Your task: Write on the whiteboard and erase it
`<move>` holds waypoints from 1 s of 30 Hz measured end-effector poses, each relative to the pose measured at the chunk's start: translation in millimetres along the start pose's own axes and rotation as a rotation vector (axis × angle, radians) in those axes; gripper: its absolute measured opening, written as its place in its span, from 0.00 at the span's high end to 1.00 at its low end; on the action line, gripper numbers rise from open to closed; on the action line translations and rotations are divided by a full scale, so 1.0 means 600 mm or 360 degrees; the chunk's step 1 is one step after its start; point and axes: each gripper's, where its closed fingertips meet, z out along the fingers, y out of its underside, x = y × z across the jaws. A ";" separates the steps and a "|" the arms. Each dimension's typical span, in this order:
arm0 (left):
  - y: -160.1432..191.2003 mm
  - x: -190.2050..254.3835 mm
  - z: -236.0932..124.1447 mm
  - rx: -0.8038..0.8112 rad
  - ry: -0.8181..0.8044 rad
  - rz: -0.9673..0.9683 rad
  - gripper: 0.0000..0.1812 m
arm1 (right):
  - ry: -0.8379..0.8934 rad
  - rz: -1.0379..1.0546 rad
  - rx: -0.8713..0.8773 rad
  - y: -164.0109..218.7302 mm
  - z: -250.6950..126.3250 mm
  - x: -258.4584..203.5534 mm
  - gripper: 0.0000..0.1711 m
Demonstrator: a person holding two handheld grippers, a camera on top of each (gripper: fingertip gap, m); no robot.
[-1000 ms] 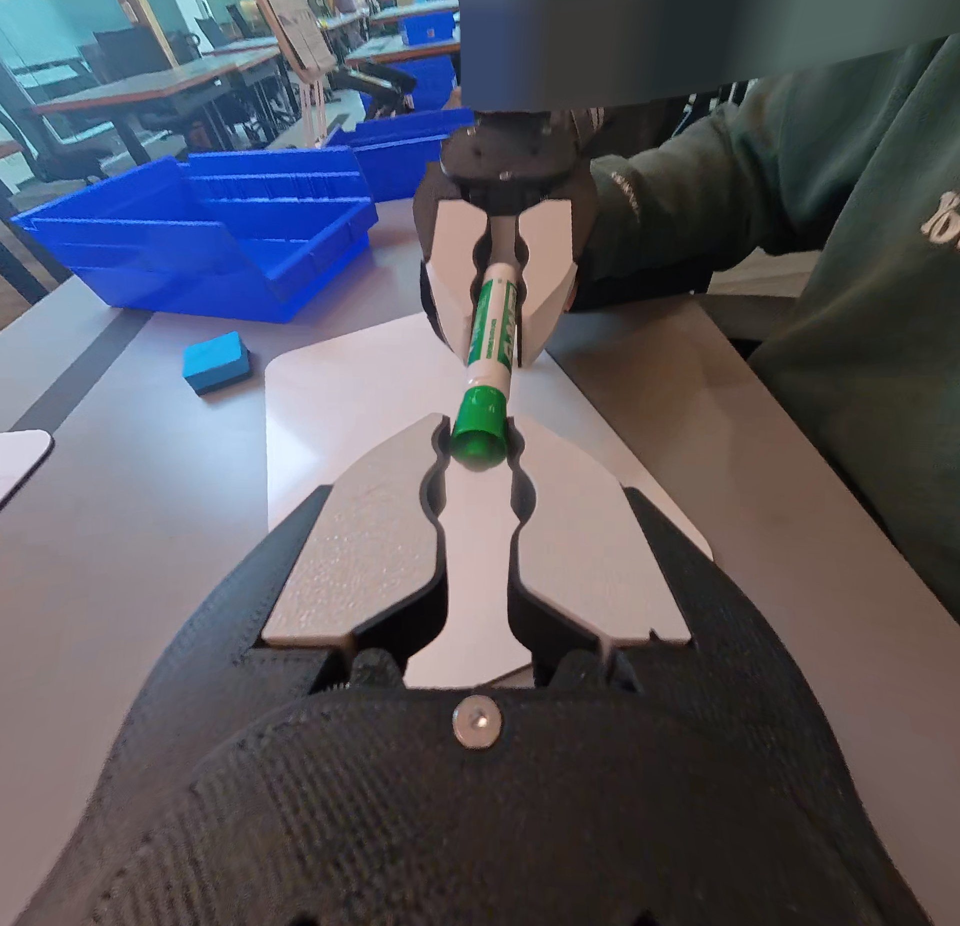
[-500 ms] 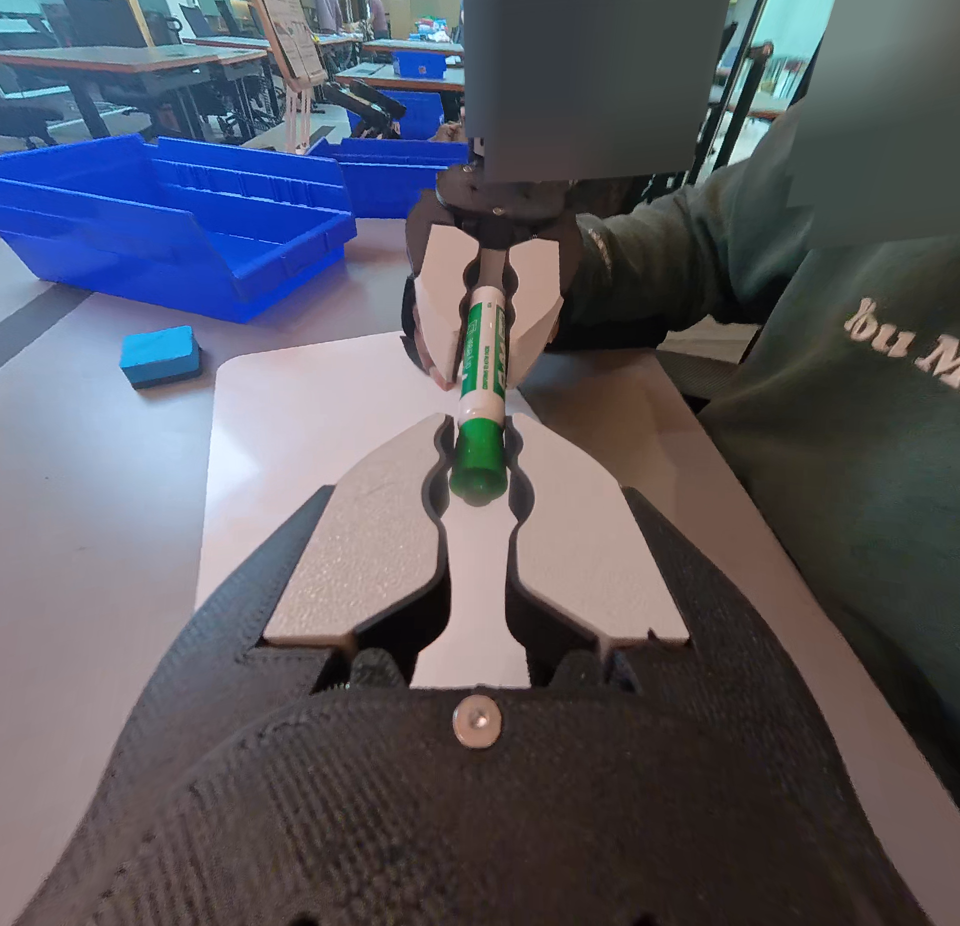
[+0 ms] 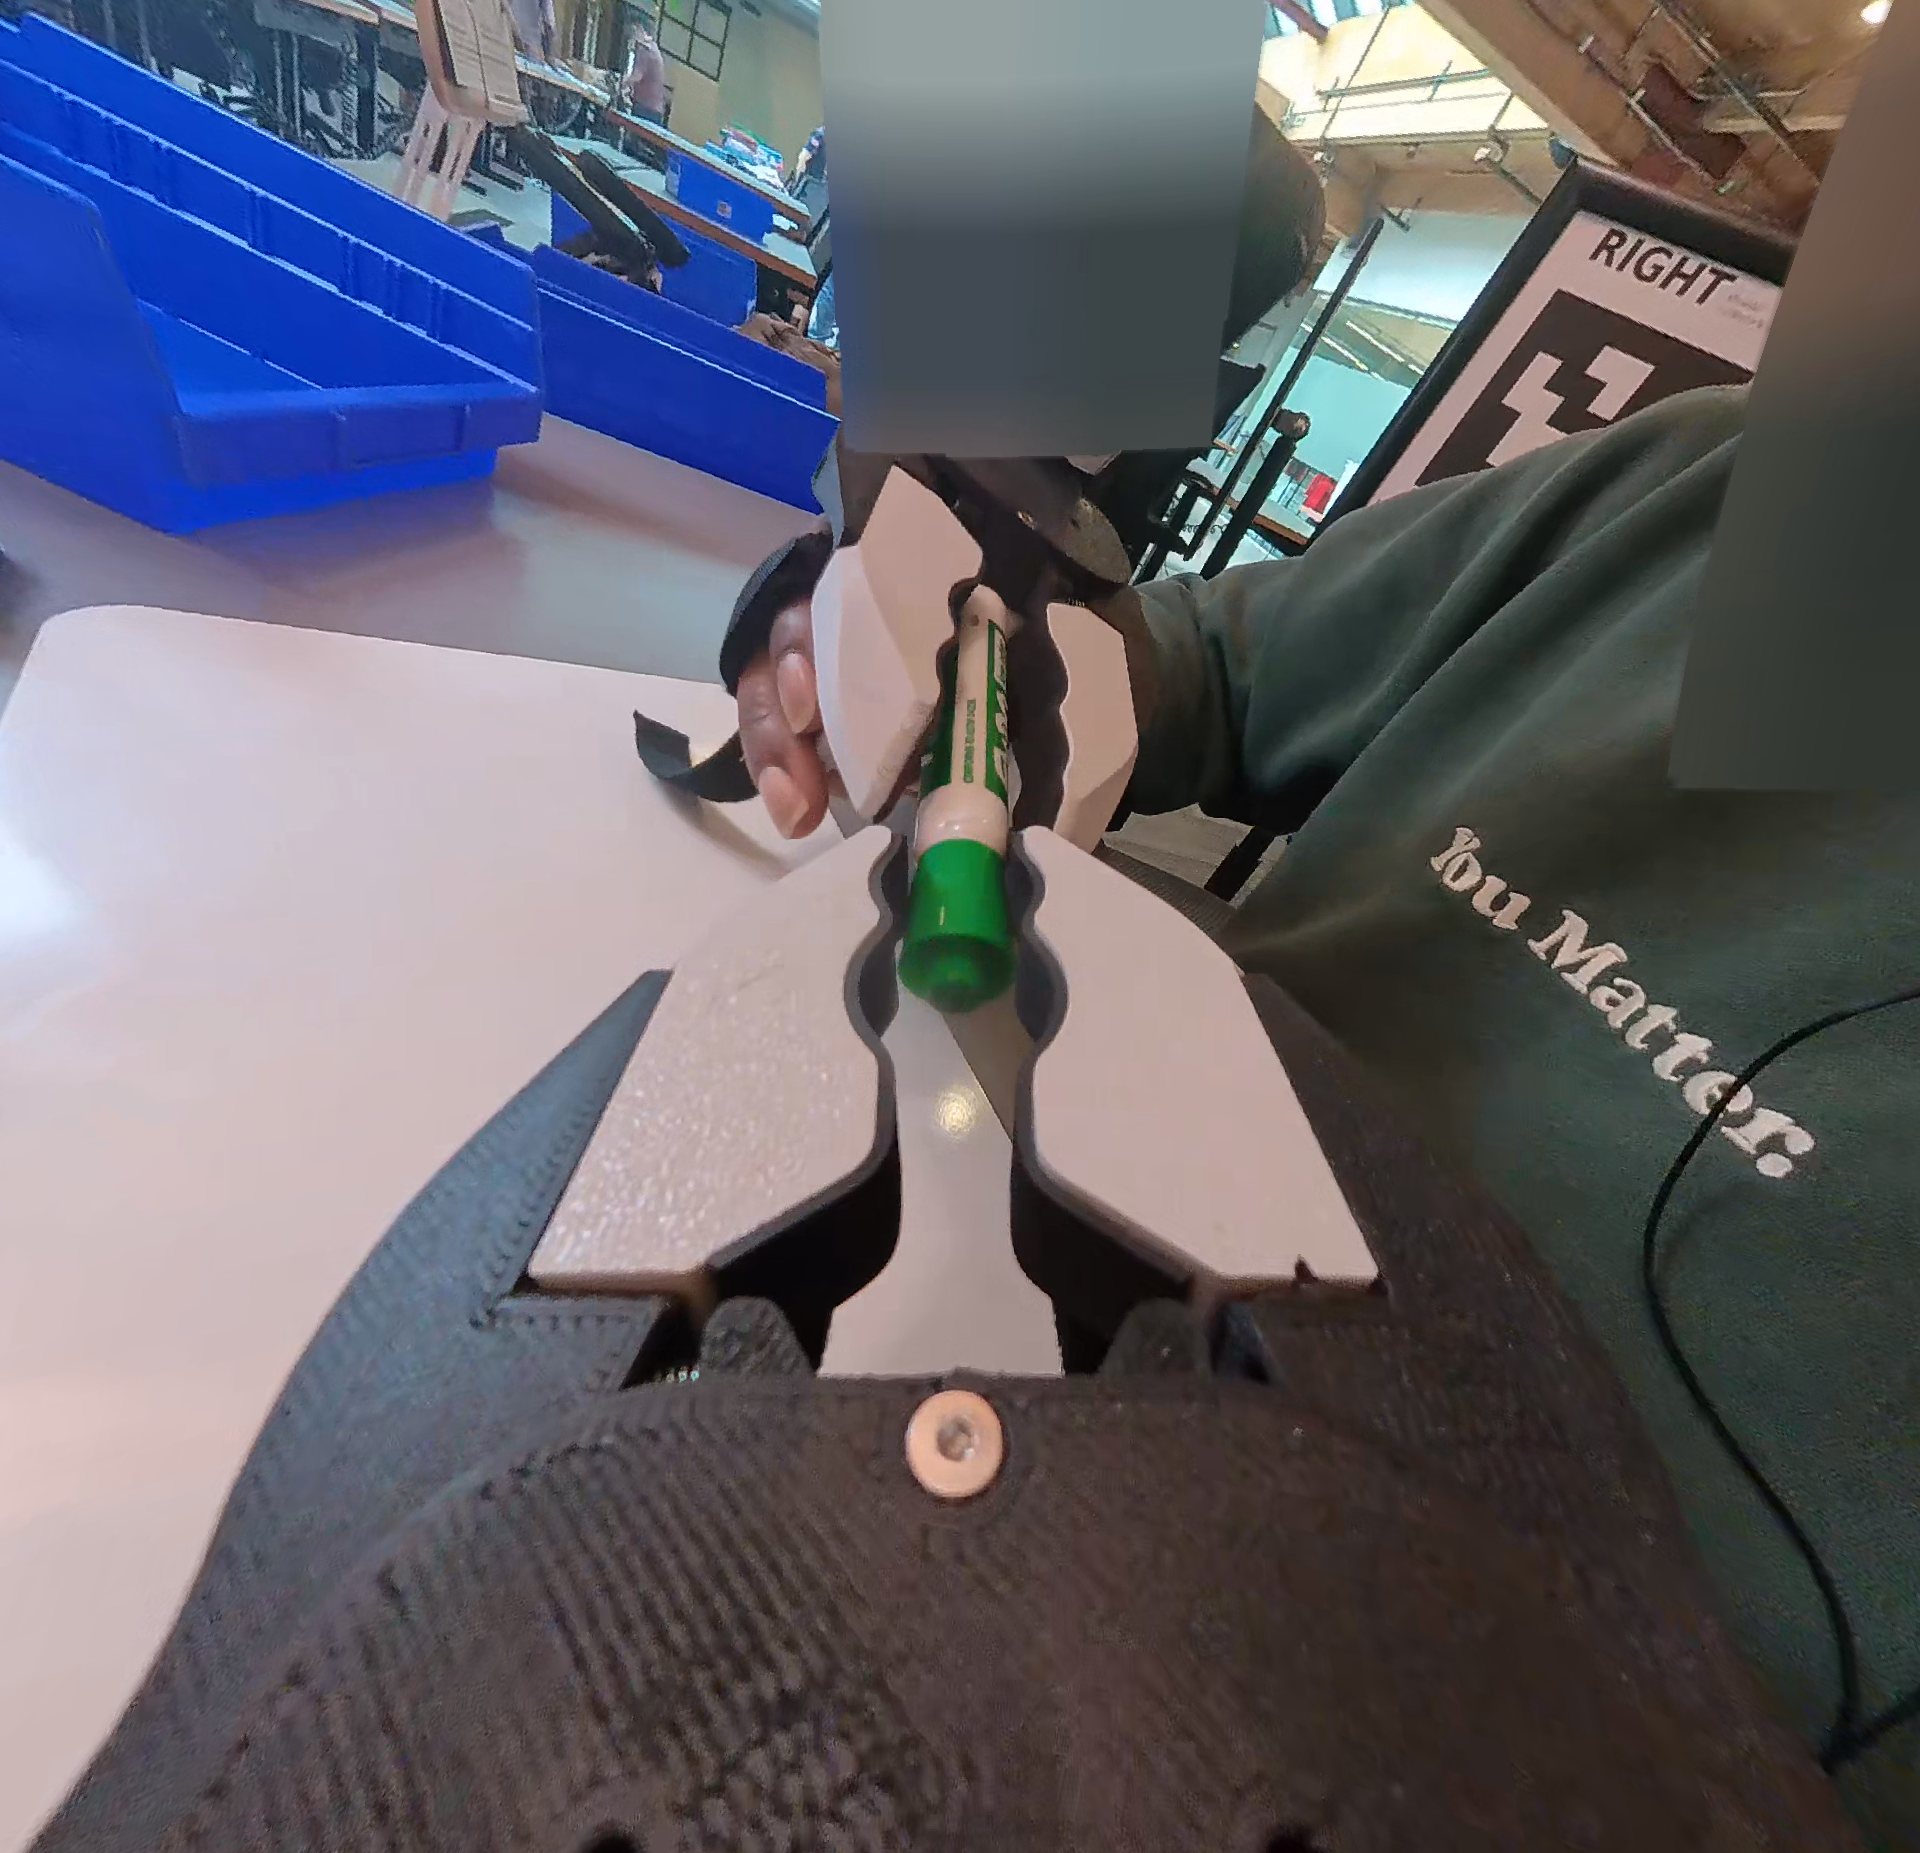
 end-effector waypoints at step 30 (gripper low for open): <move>-0.018 0.003 -0.004 0.0134 0.0092 -0.0229 0.91 | -0.0048 0.0060 0.0087 -0.006 0.000 -0.001 0.74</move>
